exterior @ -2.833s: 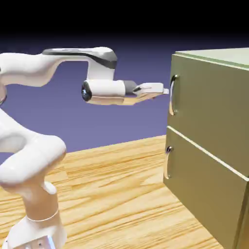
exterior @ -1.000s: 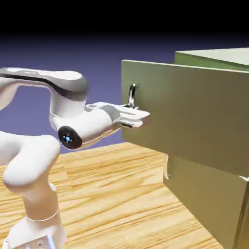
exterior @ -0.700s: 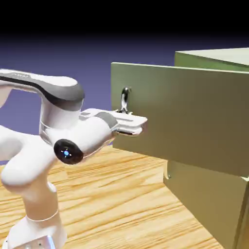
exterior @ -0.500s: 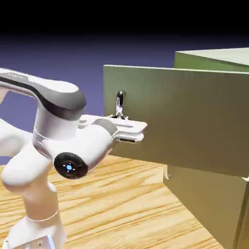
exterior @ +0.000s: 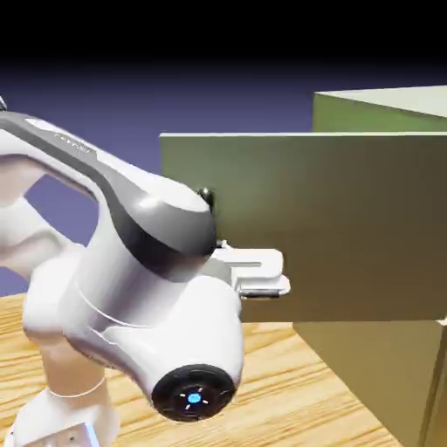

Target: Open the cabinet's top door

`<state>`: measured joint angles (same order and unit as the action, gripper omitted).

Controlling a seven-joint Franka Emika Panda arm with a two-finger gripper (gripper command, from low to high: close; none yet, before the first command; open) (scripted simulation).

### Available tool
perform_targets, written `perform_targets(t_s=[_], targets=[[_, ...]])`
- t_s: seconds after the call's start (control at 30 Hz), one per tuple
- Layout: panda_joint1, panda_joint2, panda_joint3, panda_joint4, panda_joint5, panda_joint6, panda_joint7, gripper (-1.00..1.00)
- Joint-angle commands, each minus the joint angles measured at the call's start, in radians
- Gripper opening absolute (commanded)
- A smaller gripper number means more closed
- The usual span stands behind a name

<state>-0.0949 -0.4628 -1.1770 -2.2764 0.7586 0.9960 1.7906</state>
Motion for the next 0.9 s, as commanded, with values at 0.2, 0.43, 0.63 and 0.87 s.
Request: perform_targets(t_s=[0.2,0.43,0.63,0.87], targets=[[0.235,0.108,-0.245,0.142,-0.032,-0.128,-0.073,-1.0],[0.322,0.362,-0.413,0.21,0.005,-0.3,-0.258,-1.0],[0.526,0.222,-0.561,0.263,-0.039,-0.254,-0.166,-1.0],[0.78,-0.017,-0.702,0.428,-0.133,-0.243,-0.019,-1.0]])
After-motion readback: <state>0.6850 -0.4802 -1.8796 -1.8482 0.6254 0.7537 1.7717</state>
